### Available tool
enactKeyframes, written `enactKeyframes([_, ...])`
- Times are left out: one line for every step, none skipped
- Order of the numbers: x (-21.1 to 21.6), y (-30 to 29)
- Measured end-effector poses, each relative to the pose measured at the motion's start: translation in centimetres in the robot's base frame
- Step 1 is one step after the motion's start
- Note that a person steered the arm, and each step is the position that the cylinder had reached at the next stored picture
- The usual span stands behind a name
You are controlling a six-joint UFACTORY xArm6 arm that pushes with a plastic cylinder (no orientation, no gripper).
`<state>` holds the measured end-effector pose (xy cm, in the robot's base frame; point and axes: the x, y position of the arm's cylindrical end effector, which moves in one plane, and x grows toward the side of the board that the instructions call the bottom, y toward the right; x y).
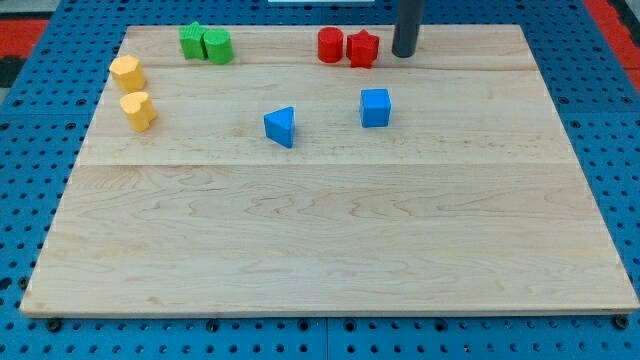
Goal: Push the red and green blocks towards the top left of the board
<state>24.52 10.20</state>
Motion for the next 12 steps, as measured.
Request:
enactKeyframes([0.0,-1.9])
enactKeyframes([0.0,-3.1])
enactKeyframes([0.0,-3.5])
enactKeyframes([0.0,-3.6])
enactKeyframes([0.0,-3.6])
enactKeyframes([-0.1,-4.3])
enactKeyframes([-0.4,-4.7])
enactKeyframes([-0.4,2.9])
enactKeyframes([-0.4,15.4])
enactKeyframes([-0.4,20.1])
enactKeyframes([-0.4,20.3])
enactKeyframes([-0.4,20.2])
